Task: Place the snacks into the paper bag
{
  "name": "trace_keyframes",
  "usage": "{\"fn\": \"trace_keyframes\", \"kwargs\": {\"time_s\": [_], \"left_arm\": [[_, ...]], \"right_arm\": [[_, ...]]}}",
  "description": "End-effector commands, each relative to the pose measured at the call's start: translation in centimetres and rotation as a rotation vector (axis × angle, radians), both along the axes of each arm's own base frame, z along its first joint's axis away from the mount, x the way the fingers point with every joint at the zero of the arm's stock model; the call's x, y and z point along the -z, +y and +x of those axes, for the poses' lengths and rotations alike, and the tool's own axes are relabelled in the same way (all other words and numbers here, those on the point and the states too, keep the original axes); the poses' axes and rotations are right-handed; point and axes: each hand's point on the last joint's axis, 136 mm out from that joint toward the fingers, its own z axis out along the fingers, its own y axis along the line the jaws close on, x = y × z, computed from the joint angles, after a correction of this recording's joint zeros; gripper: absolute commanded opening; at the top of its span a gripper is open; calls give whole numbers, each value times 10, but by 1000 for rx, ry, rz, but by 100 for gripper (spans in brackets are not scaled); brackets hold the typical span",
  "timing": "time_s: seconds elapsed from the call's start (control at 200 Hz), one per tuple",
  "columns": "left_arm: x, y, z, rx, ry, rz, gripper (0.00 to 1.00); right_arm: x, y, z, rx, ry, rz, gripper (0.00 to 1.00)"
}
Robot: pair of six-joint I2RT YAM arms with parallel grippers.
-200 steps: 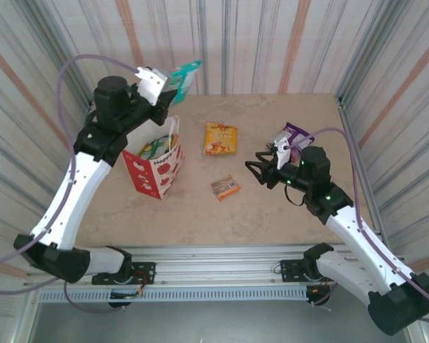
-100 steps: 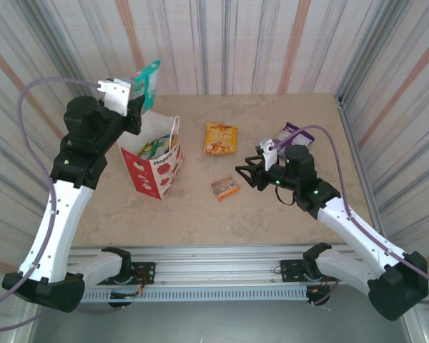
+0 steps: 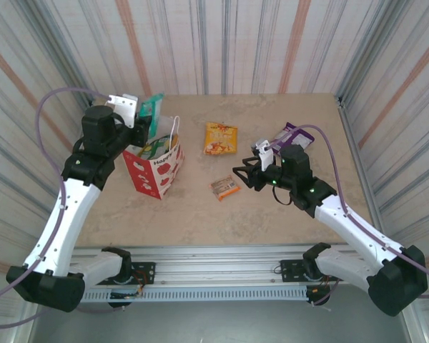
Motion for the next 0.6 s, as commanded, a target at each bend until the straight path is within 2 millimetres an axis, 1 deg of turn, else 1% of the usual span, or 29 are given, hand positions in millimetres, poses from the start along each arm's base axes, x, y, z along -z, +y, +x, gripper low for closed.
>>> {"fn": "trace_keyframes", "kwargs": {"time_s": [0.0,0.085,0.18,0.301,0.396,0.476,0.596], "left_arm": [[-37,6,-2,-25,-59,-18,62],[-48,2,-5,-3,-58,-26,64],[-60,-4,-10,34,-63,-59,64],[-68,-19,-20,117,-56,-110,64],[-71,-30,-28,175,-31,-147,64],[-69,-46,-36,235,-13,-146,63],[-65,-75,-51,333,12,-121,63]], "right_arm": [[-15,1,0,11,-11,18,54],[-15,1,1,19,1,20,54],[-15,0,3,34,24,23,54],[-11,-1,5,57,69,17,56],[-7,-1,8,77,111,11,57],[-4,-2,10,97,155,12,57],[3,-6,16,144,246,21,59]]}}
